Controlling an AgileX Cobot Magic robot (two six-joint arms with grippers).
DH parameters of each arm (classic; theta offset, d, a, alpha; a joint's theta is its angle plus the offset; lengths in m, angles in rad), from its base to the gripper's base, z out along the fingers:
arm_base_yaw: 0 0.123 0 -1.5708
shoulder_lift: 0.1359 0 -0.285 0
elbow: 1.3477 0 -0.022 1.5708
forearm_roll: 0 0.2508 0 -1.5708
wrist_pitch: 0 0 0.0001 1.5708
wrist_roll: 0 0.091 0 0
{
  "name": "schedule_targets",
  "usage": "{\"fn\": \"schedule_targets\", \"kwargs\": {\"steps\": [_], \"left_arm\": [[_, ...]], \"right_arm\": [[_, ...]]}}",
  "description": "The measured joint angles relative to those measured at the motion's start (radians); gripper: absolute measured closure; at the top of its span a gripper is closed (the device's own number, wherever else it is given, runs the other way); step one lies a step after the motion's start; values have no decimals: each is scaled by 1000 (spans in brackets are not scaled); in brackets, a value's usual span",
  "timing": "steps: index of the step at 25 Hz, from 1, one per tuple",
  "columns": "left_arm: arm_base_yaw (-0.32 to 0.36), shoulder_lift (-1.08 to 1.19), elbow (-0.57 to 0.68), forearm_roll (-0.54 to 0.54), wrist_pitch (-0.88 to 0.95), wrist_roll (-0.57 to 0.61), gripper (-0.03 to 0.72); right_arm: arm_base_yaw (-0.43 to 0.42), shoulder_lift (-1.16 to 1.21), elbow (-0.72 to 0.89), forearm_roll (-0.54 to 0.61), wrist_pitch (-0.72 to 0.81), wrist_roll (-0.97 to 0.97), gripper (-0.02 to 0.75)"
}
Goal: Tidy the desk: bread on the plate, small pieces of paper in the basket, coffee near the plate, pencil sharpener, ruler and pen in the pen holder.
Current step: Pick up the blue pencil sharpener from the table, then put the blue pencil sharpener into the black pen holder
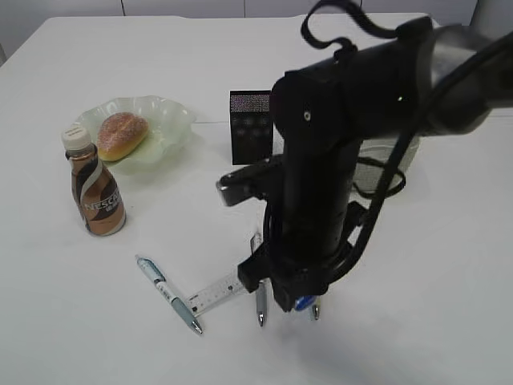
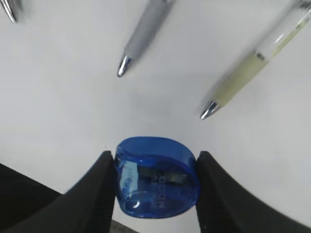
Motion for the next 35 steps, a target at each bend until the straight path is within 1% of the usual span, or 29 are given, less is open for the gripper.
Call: {"fn": "schedule_targets", "kwargs": {"steps": [3,6,11,15,21,24,29,35], "left_arm": [[0,0,0,0,0,0,309],[0,0,0,0,0,0,309],[0,0,0,0,0,-13,309],[0,0,0,0,0,-15,309],[0,0,0,0,0,-17,309],[0,0,0,0,0,-21,309],[0,0,0,0,0,-24,309],[0,0,0,0,0,-26,309]], "right_arm": [[2,-71,-10,-66,-29,-16,381],[2,-168,-10,-130,-108,-18,381],[2,-313,-10,-150,-313,-24,381],[2,-344,-10,-189,-476,-24,381],[-13,-337,-10,-248,-652,-24,381],[-41,-313,-10,-252,-759,-22,381],[-99,-242,-10,-256,-981,-6,381],[-210,-130,-36,-234,-1146,0,381]]}}
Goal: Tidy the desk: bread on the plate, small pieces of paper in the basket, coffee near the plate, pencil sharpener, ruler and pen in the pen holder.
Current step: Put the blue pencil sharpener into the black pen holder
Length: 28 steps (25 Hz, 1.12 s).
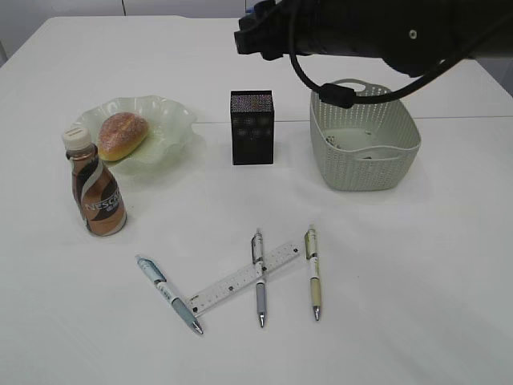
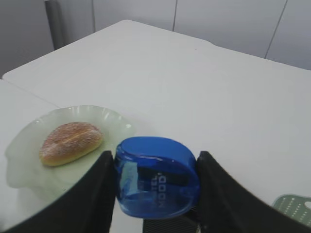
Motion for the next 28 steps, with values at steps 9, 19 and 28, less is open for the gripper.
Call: {"fn": "schedule_targets", "kwargs": {"steps": [9,19,28], "left_arm": [[0,0,0,0,0,0,309],[0,0,0,9,0,-2,309],[0,0,0,25,0,-2,309]], "right_arm": [[-35,212,-119,1,-159,5,381],[-61,383,-251,1,-275,5,381],[-95,456,-262,-1,-397,7,381]]}}
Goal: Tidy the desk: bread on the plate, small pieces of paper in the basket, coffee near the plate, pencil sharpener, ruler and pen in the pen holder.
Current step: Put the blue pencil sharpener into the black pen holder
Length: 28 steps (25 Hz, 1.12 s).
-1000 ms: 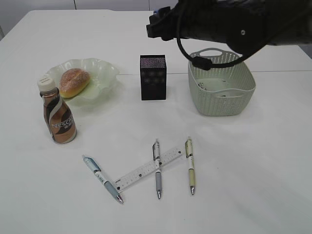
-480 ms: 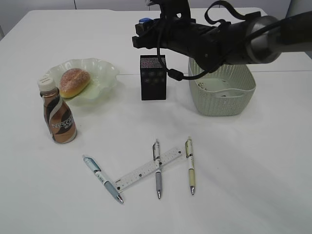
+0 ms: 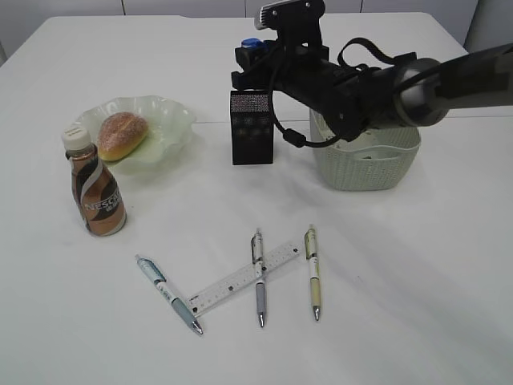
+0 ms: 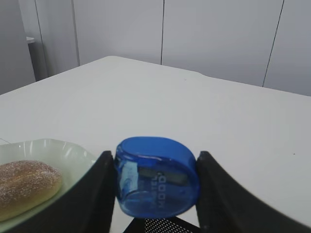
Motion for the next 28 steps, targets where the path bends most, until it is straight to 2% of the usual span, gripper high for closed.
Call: {"fn": "schedule_targets", "kwargs": {"steps": [14,28], "left_arm": [[0,0,0,2,0,0,309],[0,0,0,2,0,0,324]], "right_arm": [[-11,98,-13,19,-97,0,381],[-13,164,-115,38,-68,0,381]]}}
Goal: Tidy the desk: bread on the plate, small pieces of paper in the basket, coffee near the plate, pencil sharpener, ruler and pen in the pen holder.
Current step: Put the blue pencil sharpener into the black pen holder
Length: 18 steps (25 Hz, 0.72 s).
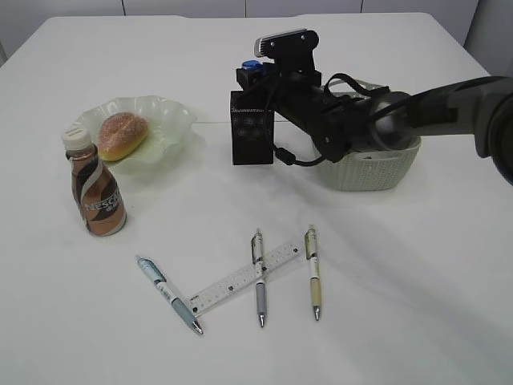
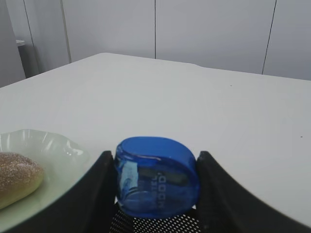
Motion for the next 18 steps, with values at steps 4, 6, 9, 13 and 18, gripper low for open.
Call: {"fn": "schedule_targets", "kwargs": {"steps": [4,6,9,13,18], "left_arm": [[0,0,0,0,0,0,326],[0,0,0,0,0,0,327],[0,0,0,0,0,0,327],[0,0,0,0,0,0,327],[0,0,0,0,0,0,327]], "right_arm": [[0,0,-7,0,22,0,381],[0,0,-7,0,38,0,381],[0,0,-7,0,66,0,381],[0,0,-7,0,93,0,377],[0,0,-7,-2,95,0,373]]}}
